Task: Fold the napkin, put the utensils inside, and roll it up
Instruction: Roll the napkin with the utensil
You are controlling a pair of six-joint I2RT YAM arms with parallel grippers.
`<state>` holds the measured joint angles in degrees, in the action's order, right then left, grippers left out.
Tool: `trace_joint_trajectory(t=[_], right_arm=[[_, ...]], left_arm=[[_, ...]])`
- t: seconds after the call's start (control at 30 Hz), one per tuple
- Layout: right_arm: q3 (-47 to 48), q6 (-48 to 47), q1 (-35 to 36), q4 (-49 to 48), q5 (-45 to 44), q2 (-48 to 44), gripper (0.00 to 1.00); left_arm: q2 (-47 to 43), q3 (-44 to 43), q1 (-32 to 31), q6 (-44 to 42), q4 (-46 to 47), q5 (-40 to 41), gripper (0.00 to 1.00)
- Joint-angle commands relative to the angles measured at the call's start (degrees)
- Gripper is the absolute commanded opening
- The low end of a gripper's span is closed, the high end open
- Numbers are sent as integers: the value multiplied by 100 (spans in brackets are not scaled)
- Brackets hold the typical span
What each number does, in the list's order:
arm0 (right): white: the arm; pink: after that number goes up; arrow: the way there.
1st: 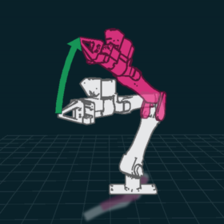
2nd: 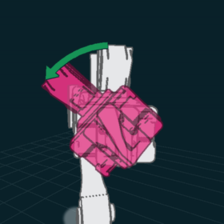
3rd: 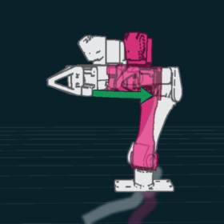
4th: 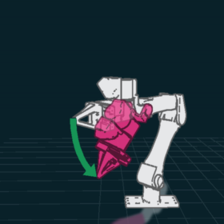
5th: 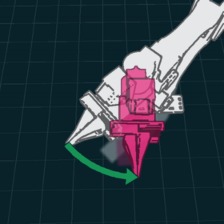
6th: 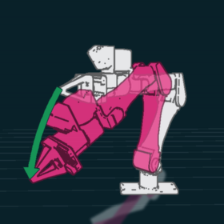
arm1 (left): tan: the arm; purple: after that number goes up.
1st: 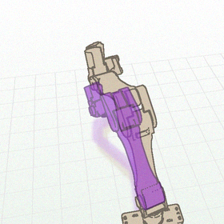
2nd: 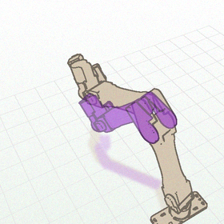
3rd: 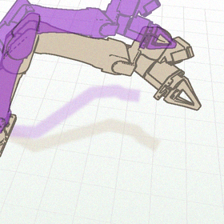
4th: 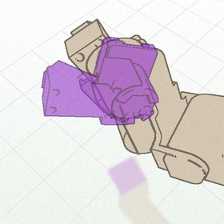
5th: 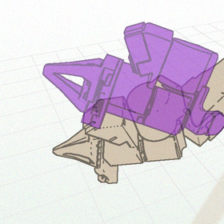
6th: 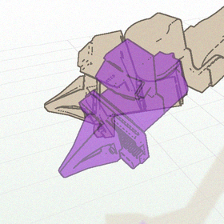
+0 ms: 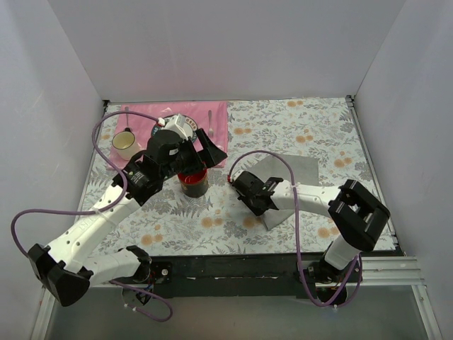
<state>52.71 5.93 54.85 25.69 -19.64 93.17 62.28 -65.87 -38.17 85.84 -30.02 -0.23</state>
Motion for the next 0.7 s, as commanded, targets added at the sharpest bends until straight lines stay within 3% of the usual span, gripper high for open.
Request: trace_joint_trajectory(t=[0.0,0.17,0.37,0.67], right_arm=[[-480,171,-159,-257,460,316,11],[-604,215,-396,-442,882,123,2],[-753,224,-800,-697,1638,-176,1],[-1096,408,-1178,-1303,2526,-396,1]], left_arm=[[161,267,126,143,-22,-179,95],[573,364,187,292,-4,-460,95],[1040,970,187,757,628,-1049,87],[1831,962,47,1557,796,-883,83]])
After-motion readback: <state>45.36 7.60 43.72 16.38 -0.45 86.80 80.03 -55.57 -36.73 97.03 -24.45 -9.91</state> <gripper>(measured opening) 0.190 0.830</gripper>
